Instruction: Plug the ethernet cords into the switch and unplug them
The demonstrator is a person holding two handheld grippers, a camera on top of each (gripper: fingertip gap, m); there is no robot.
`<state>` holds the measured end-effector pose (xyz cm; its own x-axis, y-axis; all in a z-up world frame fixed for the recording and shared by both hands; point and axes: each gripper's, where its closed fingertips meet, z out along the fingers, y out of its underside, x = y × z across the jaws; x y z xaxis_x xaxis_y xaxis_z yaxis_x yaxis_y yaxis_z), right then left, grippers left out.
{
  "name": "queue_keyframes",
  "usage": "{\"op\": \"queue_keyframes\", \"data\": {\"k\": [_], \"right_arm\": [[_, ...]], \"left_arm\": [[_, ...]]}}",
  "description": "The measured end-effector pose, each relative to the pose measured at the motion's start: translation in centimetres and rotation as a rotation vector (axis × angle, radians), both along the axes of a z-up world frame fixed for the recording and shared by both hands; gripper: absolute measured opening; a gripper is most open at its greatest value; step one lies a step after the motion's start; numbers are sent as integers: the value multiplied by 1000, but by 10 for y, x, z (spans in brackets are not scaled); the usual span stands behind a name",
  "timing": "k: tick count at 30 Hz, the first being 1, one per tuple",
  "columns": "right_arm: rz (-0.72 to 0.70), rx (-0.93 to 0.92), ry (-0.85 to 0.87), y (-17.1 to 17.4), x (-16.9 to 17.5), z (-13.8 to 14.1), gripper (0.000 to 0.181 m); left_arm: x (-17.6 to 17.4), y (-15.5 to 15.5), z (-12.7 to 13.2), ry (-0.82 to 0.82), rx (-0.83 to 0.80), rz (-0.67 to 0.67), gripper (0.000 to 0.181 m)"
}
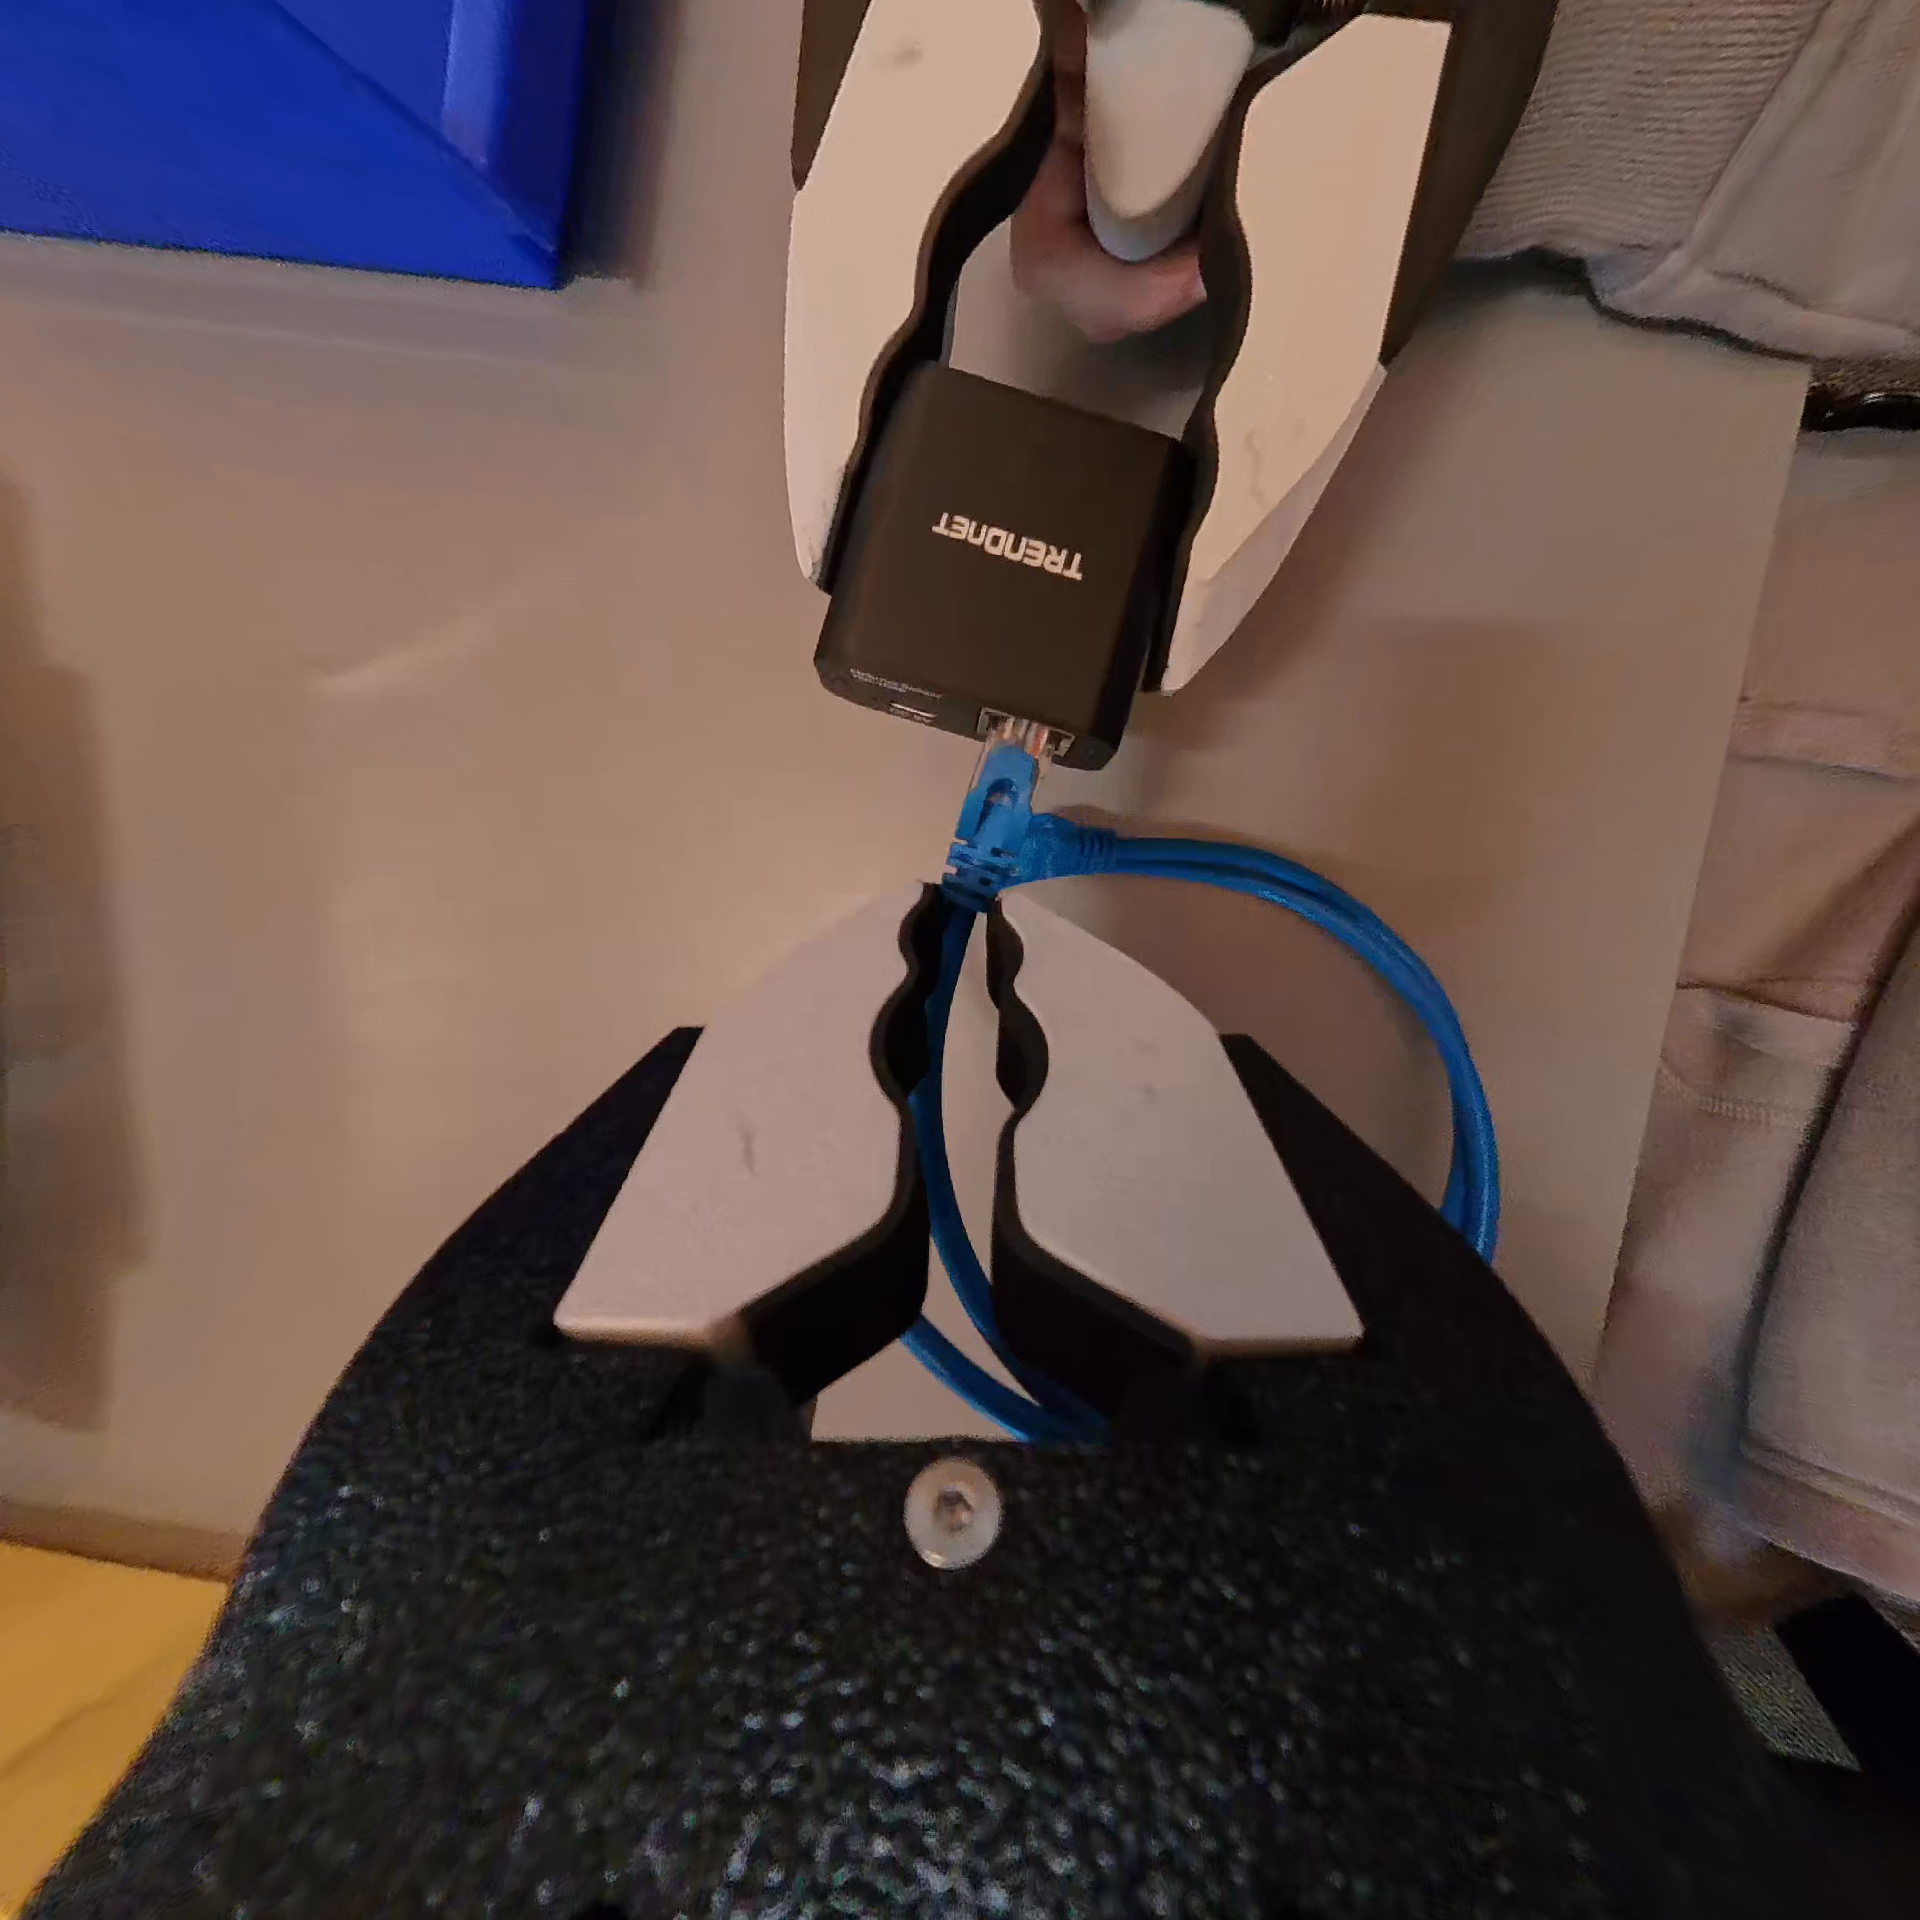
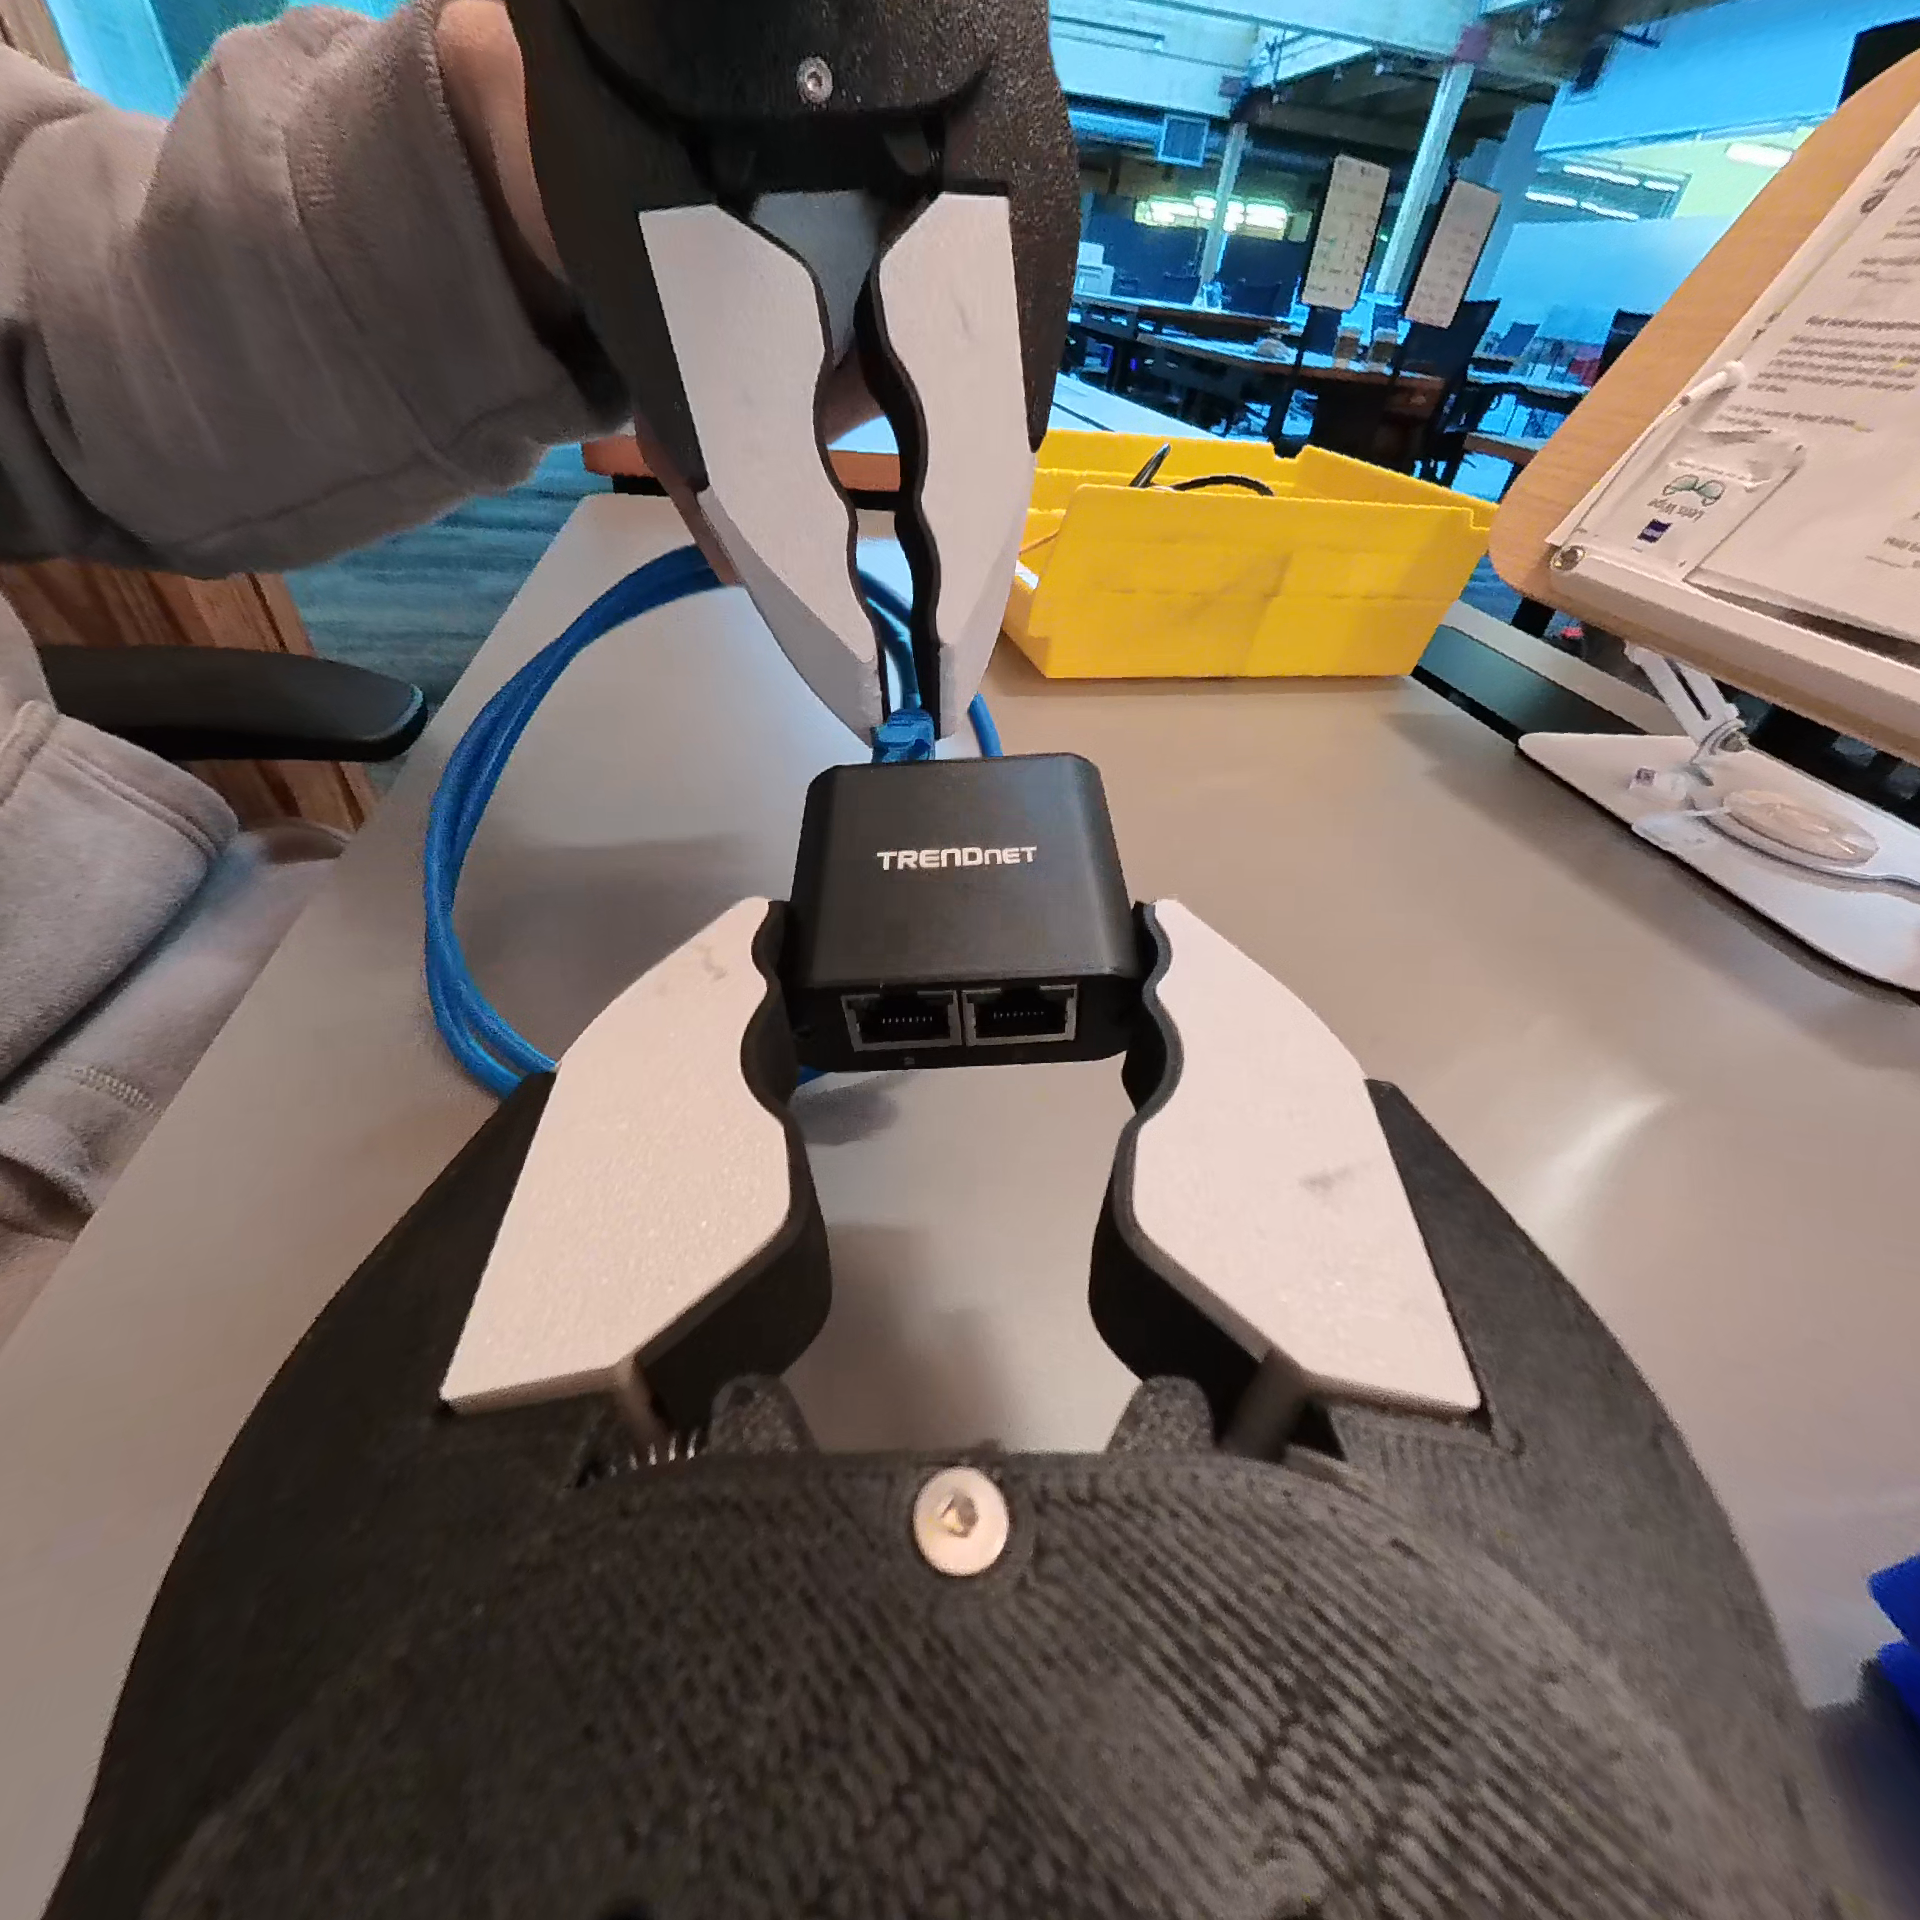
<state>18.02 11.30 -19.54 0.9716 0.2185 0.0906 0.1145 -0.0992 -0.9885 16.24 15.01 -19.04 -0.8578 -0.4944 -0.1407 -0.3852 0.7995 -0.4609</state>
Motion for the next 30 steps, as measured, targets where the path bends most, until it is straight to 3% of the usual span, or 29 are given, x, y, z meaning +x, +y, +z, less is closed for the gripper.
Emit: {"op": "queue_keyframes", "data": {"k": [1, 8, 11, 16, 20, 30], "right_arm": [[6, -5, -1, 0, -1, -1, 62], [10, 17, -1, -2, -1, 2, 62], [20, 61, 27, -6, 0, 8, 62], [38, 101, 61, -10, 1, 14, 62], [46, 64, 34, -7, -2, 9, 62], [43, 79, 49, -9, -1, 12, 63]], "left_arm": [[-1, 0, -1, -8, -9, -13, 5], [-1, -4, 1, -50, -99, -70, 7], [0, -10, 8, -105, -266, -173, 8], [-2, -25, 17, -103, -573, -232, 14], [0, -31, 3, -105, -529, -254, 12], [3, -31, 5, -131, -566, -256, 11]]}}
